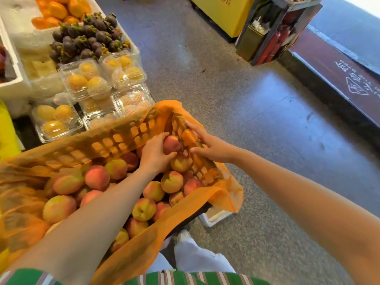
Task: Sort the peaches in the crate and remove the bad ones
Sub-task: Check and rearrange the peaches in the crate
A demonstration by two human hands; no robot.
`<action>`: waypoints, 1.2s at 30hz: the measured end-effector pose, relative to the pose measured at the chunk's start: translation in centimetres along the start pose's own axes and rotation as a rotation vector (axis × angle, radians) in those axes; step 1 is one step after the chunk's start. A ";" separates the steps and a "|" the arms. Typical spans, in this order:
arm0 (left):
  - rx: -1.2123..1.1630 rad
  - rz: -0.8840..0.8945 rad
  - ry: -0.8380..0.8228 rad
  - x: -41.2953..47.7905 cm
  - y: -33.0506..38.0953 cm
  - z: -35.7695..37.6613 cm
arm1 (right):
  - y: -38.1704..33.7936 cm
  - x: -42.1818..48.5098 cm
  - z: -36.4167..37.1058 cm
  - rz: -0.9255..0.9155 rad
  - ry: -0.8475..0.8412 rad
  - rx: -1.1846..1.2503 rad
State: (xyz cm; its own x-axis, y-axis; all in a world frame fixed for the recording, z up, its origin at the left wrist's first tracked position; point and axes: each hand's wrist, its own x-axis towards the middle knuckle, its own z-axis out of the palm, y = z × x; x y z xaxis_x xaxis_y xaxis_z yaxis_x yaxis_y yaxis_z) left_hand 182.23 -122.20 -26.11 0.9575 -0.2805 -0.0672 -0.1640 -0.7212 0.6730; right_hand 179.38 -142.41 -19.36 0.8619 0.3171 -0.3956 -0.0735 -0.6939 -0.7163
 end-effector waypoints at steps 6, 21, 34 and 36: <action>0.134 -0.005 -0.073 -0.7 -0.1 -1.4 | -0.7 -0.2 0.1 -0.017 0.064 -0.048; 0.556 -0.188 0.130 -13.6 -9.3 -15.4 | -12.9 5.8 10.1 -0.344 -0.235 -0.272; 0.621 -0.237 0.001 -14.5 -11.6 -16.7 | -14.5 11.9 16.9 -0.275 -0.286 -0.505; 0.594 -0.225 0.033 -14.1 -11.9 -16.7 | -14.2 12.1 16.4 -0.267 -0.282 -0.390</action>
State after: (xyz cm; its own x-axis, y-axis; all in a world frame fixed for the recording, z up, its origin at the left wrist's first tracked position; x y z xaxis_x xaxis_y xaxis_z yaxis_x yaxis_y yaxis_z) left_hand 174.62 -99.07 -20.87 0.9891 -0.0686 -0.1299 -0.0528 -0.9912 0.1213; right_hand 182.62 -118.08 -23.38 0.6535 0.6386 -0.4064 0.3670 -0.7368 -0.5678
